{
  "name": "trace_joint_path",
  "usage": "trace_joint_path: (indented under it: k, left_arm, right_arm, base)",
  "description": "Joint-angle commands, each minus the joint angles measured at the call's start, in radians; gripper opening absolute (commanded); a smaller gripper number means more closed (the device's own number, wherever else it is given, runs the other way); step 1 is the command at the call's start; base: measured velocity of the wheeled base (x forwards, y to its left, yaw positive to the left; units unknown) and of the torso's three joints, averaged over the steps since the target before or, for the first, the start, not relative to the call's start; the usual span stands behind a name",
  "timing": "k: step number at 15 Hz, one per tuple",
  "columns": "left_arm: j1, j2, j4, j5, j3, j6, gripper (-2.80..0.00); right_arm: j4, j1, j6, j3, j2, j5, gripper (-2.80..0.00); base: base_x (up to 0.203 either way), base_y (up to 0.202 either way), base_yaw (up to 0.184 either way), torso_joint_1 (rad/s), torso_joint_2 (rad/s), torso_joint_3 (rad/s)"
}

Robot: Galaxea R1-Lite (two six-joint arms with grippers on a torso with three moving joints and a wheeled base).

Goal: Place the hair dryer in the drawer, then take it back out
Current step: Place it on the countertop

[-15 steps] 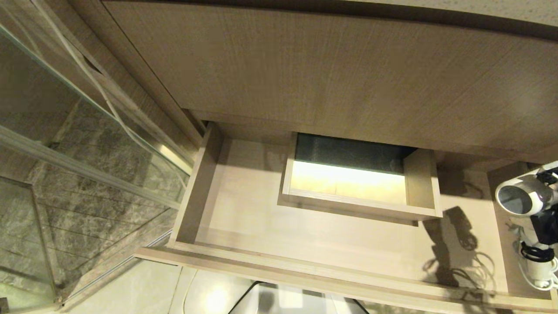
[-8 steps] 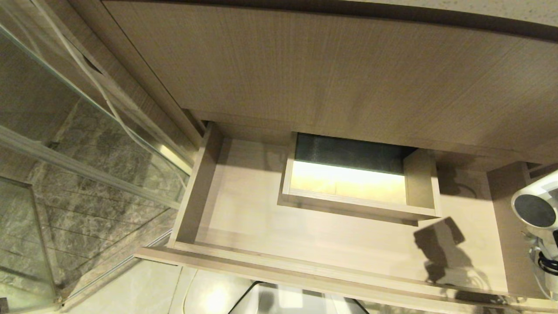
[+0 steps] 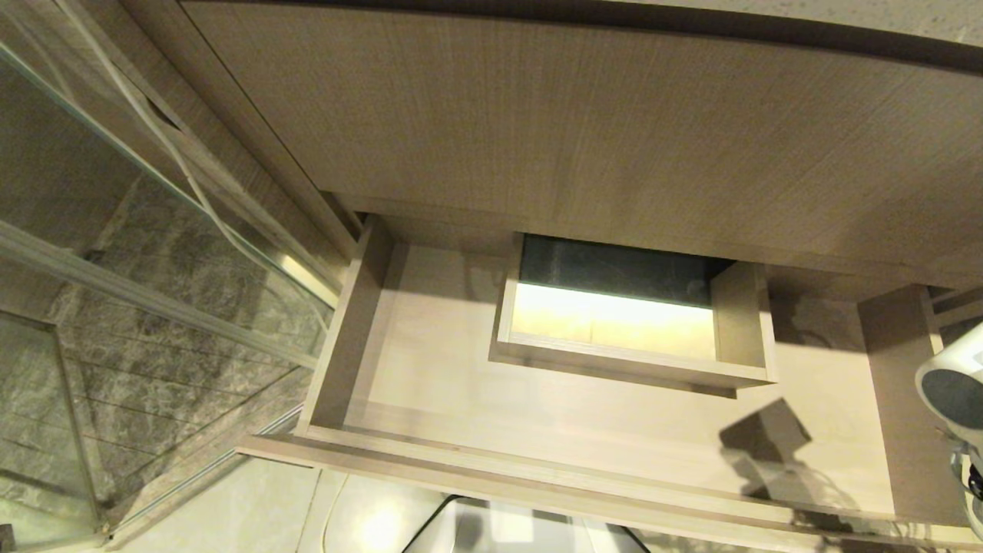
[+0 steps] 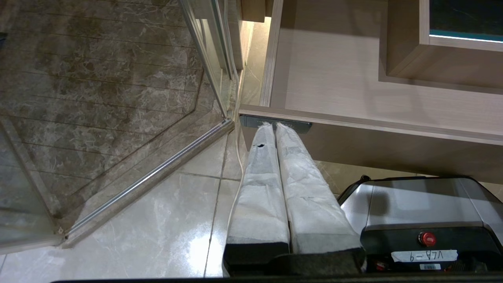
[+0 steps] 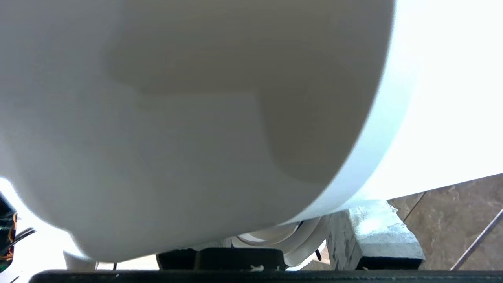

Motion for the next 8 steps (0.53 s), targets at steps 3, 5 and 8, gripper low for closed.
trace_joint_path:
  k: [3,5,8]
  left_arm:
    - [0.0,0.0,0.0,0.0,0.0,0.0,-2.8]
    - [0.0,0.0,0.0,0.0,0.0,0.0,-2.8]
    - [0.0,0.0,0.0,0.0,0.001,0.0,-2.8]
  right_arm:
    - [0.008,0.0,-0.005,0.025,-0.041,0.003,-2.8]
    - [0.012,0.0,-0.005,0.022,-0.042,0.004,-2.8]
    - [0.009,0.001,-0.005,0.024,-0.044,0.005,-2.8]
  base:
    - [0.0,0.0,0.0,0.0,0.0,0.0]
    - [0.0,0.0,0.0,0.0,0.0,0.0]
    - [0.0,0.0,0.0,0.0,0.0,0.0]
